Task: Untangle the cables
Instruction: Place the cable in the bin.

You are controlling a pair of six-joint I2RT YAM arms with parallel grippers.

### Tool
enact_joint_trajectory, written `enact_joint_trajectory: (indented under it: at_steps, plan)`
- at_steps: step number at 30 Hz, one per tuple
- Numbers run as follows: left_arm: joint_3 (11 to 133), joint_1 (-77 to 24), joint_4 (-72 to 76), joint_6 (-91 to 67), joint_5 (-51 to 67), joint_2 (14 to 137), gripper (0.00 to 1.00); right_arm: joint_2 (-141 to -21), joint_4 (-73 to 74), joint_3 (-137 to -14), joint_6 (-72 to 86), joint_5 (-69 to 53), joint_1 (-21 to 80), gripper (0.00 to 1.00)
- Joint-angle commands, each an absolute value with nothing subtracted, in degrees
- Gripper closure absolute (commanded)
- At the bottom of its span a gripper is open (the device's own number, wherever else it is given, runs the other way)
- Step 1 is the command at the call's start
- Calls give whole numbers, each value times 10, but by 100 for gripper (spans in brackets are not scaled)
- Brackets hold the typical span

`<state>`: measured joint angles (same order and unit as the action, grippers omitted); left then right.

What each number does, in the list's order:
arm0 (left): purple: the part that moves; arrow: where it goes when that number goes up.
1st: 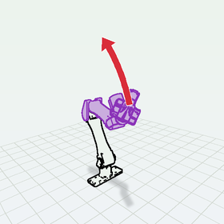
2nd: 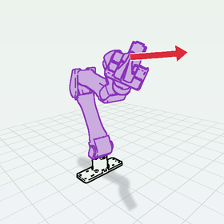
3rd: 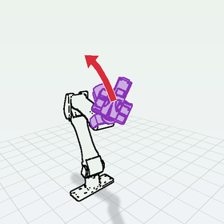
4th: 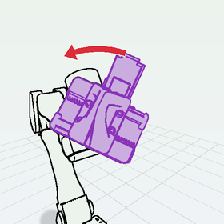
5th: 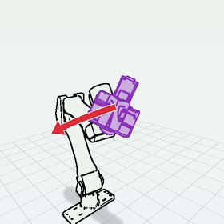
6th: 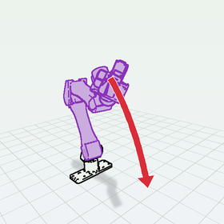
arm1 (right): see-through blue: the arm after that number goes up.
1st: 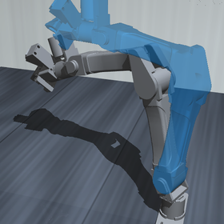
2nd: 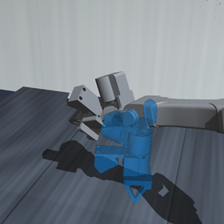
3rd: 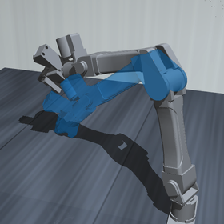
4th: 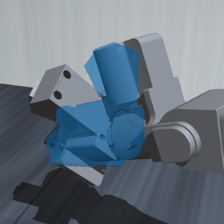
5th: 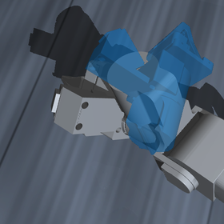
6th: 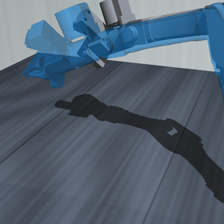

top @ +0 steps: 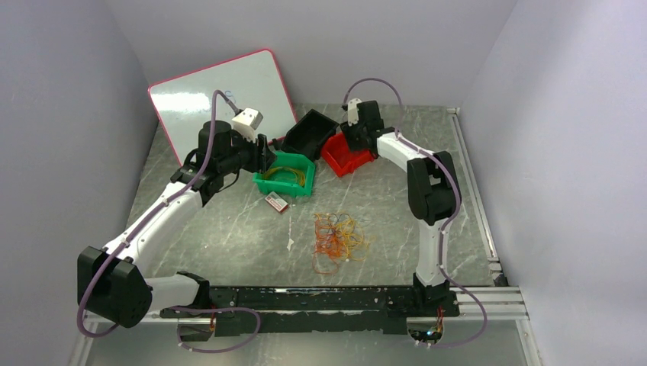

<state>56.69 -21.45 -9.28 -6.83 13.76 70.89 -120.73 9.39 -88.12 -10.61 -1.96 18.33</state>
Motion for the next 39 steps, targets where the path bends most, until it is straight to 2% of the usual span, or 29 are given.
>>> enact_joint_trajectory:
  at_steps: [1, 15, 25, 33, 39]
  plan:
    - [574, -209, -90, -62, 148, 708, 48, -1161, 102, -880, -100, -20, 179, 51]
    - [575, -208, -88, -63, 154, 712, 48, -1076, 106, -863, -60, -13, 177, 40]
    - [574, -208, -84, -69, 167, 723, 48, -1181, 152, -992, -48, -23, 159, 43]
    - [577, -208, -88, -66, 167, 726, 49, -1237, 139, -1060, 8, -88, 148, 43]
    - [577, -208, -90, -64, 164, 723, 48, -1224, 89, -1024, 92, -126, 148, 44]
